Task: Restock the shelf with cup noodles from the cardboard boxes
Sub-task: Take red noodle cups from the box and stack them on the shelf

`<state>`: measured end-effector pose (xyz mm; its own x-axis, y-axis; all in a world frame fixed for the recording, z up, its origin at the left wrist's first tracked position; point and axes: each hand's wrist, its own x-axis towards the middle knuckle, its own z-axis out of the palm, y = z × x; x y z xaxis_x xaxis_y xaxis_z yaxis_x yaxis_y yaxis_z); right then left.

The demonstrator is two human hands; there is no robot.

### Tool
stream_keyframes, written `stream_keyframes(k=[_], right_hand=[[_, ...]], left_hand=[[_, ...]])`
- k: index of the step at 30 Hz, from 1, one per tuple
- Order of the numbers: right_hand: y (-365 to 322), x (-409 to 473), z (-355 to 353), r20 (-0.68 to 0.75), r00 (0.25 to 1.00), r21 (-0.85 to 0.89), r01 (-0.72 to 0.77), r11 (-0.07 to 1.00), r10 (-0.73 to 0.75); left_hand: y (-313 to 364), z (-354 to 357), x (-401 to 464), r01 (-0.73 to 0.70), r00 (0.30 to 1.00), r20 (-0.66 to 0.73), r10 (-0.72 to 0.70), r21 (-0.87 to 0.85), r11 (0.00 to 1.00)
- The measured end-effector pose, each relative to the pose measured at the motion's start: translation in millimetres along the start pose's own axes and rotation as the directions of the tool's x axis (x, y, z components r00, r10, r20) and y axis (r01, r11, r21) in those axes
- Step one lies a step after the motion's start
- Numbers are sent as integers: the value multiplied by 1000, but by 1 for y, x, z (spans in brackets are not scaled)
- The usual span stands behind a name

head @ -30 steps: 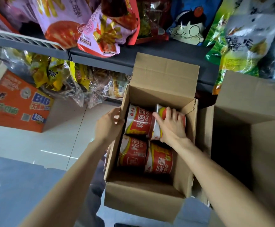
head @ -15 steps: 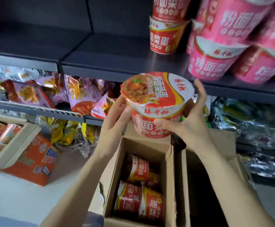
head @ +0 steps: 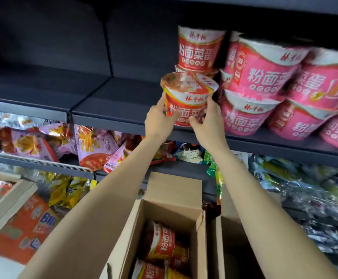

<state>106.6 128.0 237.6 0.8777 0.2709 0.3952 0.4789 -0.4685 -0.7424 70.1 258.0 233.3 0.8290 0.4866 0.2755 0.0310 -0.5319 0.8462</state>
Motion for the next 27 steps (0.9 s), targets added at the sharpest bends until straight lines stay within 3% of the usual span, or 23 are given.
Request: stream_keyframes(k=[3,6,11,15,17,19,22,27], right_hand=[[1,-29,1,-42,988,-102,146,984,-151],[13,-69,12,-85,935,-202,323,925,-345],[59,-130,53,161,940,-204,331,921,-302],[114,-172,100,439,895,-290,222,931,-77],[144,-191,126,566,817,-365,129,922,109],[172,-206,154,641,710,-446,36,894,291],[203,-225,194,629,518,-565,-208,798,580],[241,-238,236,537,345,-596,-490,636,770]], left_hand=[[0,-3,-3,95,995,58,-86,-163,982],[-22,-19,-32,65,998,2,-65,-117,991],[-92,-32,-110,-50,984,-172,37,-70,996],[-173,-20,-164,93,994,-68,-88,72,993],[-208,-10,-181,224,967,58,-247,260,939],[-237,-1,-193,293,892,200,-405,427,855],[-263,12,-201,316,827,289,-482,471,824],[-279,20,-199,274,886,229,-402,439,855]])
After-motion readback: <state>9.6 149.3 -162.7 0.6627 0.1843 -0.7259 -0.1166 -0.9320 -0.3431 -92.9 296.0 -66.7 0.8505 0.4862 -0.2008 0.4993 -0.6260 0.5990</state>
